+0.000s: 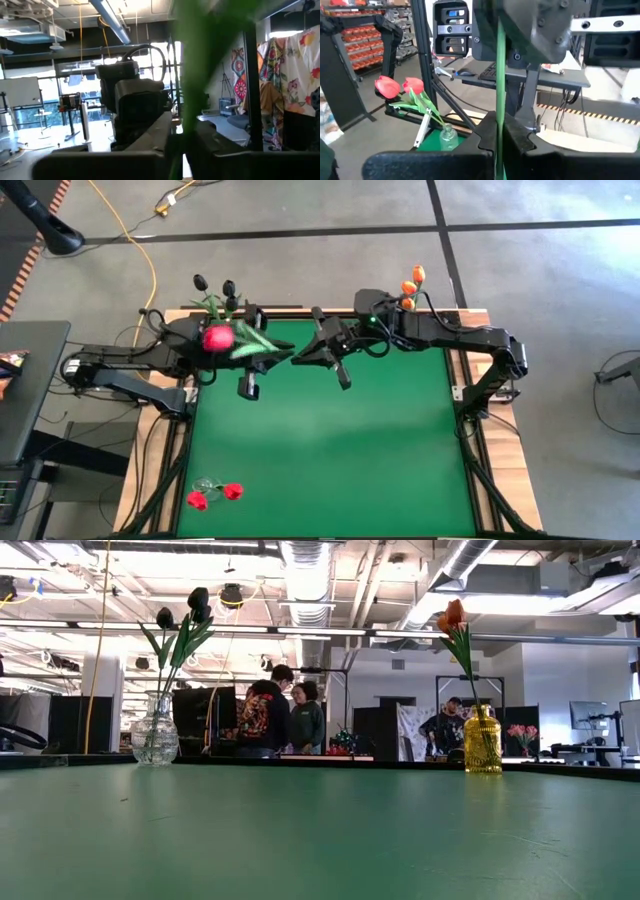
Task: Sort flowers into vase by color
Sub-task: Put the left red flower into the bottom transparent vase
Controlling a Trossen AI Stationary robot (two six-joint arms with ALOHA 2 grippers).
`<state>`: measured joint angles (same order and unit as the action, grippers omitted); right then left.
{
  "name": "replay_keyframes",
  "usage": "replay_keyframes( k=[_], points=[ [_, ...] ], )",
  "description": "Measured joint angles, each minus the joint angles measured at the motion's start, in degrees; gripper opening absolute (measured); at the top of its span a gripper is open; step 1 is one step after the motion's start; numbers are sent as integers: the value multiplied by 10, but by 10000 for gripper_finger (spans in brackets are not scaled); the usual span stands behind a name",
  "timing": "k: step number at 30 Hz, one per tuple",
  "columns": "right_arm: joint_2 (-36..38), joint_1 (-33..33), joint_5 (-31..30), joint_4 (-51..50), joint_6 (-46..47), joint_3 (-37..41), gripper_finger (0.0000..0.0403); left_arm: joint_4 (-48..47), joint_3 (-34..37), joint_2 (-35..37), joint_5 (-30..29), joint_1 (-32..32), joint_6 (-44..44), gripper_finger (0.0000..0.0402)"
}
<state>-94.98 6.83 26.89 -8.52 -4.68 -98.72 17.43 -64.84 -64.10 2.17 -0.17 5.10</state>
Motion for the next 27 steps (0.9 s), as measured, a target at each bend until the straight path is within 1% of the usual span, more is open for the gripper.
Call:
replay_keyframes(
  k=[2, 6, 9, 12, 15, 19, 24, 27],
  points=[
    [0, -1, 0, -1, 20, 0, 41, 0, 0, 0, 0, 0, 3, 11],
    [0, -1, 1, -1, 84, 0, 43, 0, 0, 0, 0, 0, 2, 6],
    [0, 2, 1, 2, 72, 0, 52, 0, 0, 0, 0, 0, -1, 2],
    [0, 4, 1, 3, 44, 0, 72, -1, 0, 2, -1, 0, -15, 2],
    [0, 3, 1, 4, 43, 0, 108, -11, 0, 10, 0, 0, -25, 1],
    [1, 3, 1, 6, 43, 0, 173, -64, 0, 32, -5, 5, -45, 0],
    [6, 3, 0, 11, 66, 0, 252, -162, 0, 85, -29, 5, -76, 0],
    [13, 3, 0, 12, 68, 0, 277, -233, 0, 122, -30, 5, -116, 0]
  ],
)
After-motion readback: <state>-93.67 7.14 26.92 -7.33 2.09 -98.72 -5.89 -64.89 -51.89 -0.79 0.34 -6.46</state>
